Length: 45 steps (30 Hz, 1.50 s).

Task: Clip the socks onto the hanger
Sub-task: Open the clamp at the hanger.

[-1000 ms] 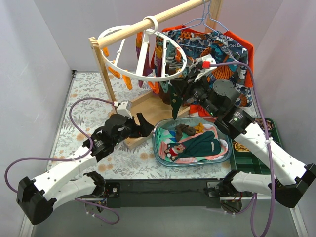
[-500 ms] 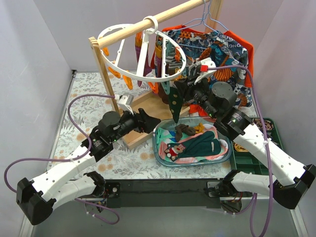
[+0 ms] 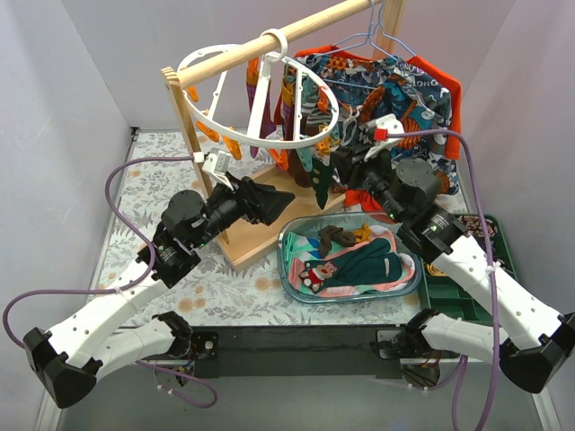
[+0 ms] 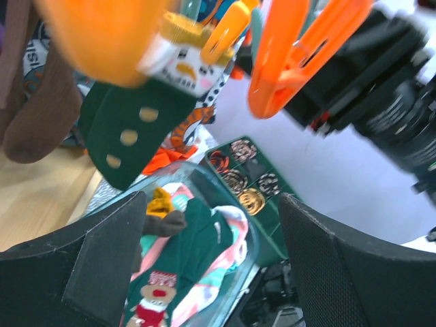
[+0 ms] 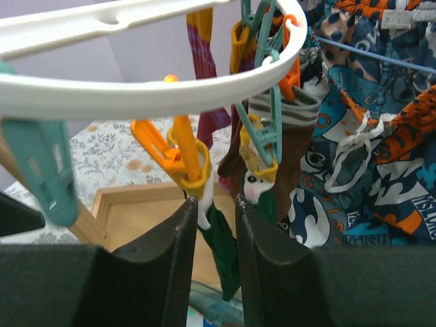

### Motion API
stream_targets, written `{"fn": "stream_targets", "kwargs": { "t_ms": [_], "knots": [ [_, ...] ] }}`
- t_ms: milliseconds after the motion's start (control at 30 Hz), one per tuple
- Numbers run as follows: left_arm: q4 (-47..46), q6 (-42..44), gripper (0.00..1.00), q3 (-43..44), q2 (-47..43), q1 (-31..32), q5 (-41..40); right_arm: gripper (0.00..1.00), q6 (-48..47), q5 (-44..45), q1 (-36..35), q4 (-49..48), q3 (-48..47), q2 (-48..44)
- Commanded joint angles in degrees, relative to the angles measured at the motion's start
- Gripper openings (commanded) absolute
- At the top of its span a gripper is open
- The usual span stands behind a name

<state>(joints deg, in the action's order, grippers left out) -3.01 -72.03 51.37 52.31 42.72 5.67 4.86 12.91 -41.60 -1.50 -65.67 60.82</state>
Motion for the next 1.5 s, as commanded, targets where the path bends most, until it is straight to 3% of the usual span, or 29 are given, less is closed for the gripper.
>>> {"fn": "stream_targets", "kwargs": {
  "t_ms": [0,200,467,833,1467],
  "knots": [
    [2.74,-2.59,0.77,3.55,-1.42,1.05,1.36,0.35,-1.43,-3.75,0.21,-2.55,3.61,-5.44],
    [6.08,-4.78,0.76,9.7,-1.08,3.94,1.71,0.36,-3.81,-15.15,0.21,-4.03,8.27,-10.54],
    [10.39,-2.94,0.74,21.21,5.95,8.69,-2.32,0.41,-1.18,-28.1,0.3,-14.48,9.68,-7.38],
    [12.76,-1.45,0.7,27.46,11.49,9.93,-14.45,0.46,-0.12,-26.09,0.21,-25.12,10.91,-2.72],
    [13.02,0.66,0.69,28.87,13.69,11.07,-19.12,0.51,2.7,-25.48,0.21,-36.91,12.76,1.32]
  ]
}}
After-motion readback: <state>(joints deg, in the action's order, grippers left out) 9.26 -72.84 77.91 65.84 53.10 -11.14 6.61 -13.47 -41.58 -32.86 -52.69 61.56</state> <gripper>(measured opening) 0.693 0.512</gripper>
